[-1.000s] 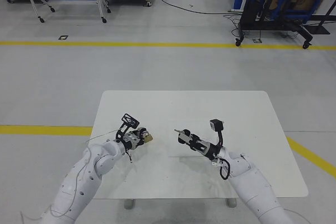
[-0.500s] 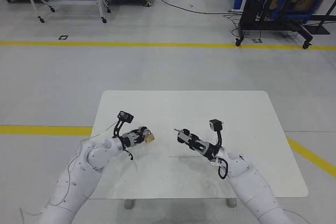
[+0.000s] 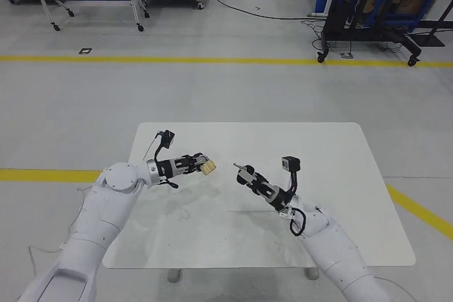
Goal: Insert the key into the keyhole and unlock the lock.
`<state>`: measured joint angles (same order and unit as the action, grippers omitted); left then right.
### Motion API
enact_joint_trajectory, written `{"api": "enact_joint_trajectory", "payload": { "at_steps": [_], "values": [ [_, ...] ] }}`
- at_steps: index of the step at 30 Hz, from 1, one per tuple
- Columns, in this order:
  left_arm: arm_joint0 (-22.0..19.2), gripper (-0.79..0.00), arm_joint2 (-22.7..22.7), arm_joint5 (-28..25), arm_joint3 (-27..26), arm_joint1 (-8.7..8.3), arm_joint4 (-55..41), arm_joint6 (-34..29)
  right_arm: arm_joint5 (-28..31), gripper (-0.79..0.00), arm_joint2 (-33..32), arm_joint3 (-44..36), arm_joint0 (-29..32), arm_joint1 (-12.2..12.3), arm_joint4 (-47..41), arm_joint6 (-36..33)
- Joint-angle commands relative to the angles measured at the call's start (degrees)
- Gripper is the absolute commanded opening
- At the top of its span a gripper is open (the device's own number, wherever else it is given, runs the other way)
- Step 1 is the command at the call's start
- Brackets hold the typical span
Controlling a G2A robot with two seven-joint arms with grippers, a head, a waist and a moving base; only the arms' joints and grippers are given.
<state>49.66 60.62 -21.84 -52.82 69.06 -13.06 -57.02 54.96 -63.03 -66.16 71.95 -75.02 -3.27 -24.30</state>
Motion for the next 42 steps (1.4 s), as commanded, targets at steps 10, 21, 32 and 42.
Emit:
{"api": "enact_joint_trajectory", "payload": {
  "at_steps": [10, 21, 32, 42],
  "values": [
    [1.2, -0.785, 0.1, 14.7, 1.9, 1.26, -17.9, -7.0, -9.9, -0.785, -0.4, -4.0, 0.4, 0.1, 14.5, 5.4],
    [-6.8, -0.785, -6.7, 28.1, 13.0, 5.60, -24.8, -7.9, -22.3, -0.785, -2.2, -17.8, 8.7, 0.8, 33.7, 14.9],
    [-7.8, -0.785, -7.5, 29.2, 14.8, 6.57, -26.7, -7.9, -23.6, -0.785, -2.4, -18.7, 9.1, 1.0, 35.2, 14.4],
    [-7.8, -0.785, -7.5, 29.2, 14.8, 6.57, -26.7, -7.9, -28.0, -0.785, -2.4, -21.1, 10.4, 0.7, 18.9, 9.9]
  ]
}}
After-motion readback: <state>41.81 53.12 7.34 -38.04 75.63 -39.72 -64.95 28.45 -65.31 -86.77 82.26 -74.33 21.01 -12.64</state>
